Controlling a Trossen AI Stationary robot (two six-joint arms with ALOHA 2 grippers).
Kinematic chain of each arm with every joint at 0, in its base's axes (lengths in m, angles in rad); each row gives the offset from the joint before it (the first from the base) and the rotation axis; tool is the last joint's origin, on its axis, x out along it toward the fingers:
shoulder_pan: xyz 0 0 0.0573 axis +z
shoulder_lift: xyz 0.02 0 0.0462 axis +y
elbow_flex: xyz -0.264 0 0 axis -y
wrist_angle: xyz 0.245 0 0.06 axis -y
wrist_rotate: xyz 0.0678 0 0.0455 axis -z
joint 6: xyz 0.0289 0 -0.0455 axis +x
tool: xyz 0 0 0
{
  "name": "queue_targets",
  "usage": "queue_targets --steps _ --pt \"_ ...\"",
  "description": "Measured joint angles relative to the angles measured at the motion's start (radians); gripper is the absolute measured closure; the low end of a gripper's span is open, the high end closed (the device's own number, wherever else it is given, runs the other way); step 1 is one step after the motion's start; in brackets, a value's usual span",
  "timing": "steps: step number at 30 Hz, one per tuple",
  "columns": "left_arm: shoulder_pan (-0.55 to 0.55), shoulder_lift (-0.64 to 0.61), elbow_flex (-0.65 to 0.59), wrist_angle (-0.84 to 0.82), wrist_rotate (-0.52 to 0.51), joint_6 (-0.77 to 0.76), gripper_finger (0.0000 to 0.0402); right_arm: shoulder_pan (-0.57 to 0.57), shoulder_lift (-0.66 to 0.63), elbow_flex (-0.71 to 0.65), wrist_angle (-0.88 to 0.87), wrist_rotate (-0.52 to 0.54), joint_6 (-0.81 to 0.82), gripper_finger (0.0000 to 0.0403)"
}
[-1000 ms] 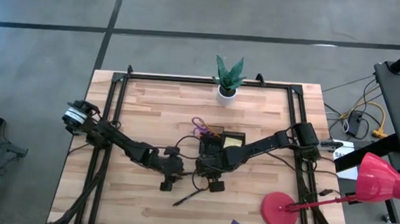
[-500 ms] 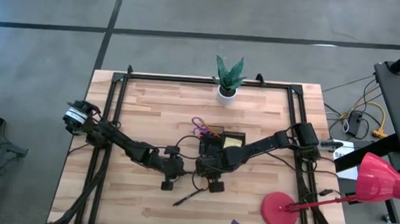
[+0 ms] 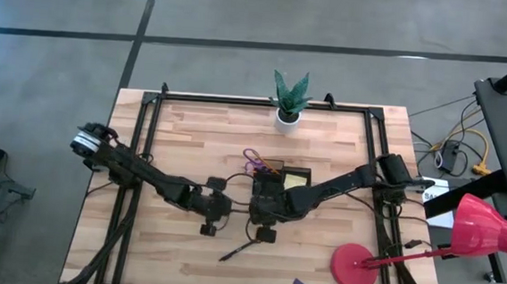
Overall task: Pick and place office supplies into organizer
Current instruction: Put the top black pen into the black organizer
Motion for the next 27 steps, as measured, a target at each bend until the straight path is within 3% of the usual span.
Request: queue_targets --steps 7,10,13,18,22,27 --pt "0.006 -0.127 0.13 -0.332 -0.143 0.174 0.0365 0.061 -0.098 0.017 -0.087 0.416 0.283 0.0367" --pt "0.017 -0.182 0.189 -0.446 -0.148 0.238 0.0365 0.096 -0.139 0.035 -0.162 0.612 0.46 0.0354" --pt "0.037 -0.224 0.263 -0.521 -0.226 0.309 0.0365 0.152 -0.17 0.075 -0.322 0.773 0.704 0.0344" --pt "0.072 -0.241 0.39 -0.665 -0.31 0.476 0.0365 0.235 -0.192 0.134 -0.591 0.984 1.109 0.0338" --pt "0.109 -0.224 0.471 -0.705 -0.385 0.677 0.0364 0.278 -0.193 0.178 -0.821 1.057 1.421 0.0337" --pt "0.162 -0.169 0.522 -0.72 -0.41 0.927 0.0361 0.298 -0.199 0.202 -0.926 1.201 1.603 0.0337"
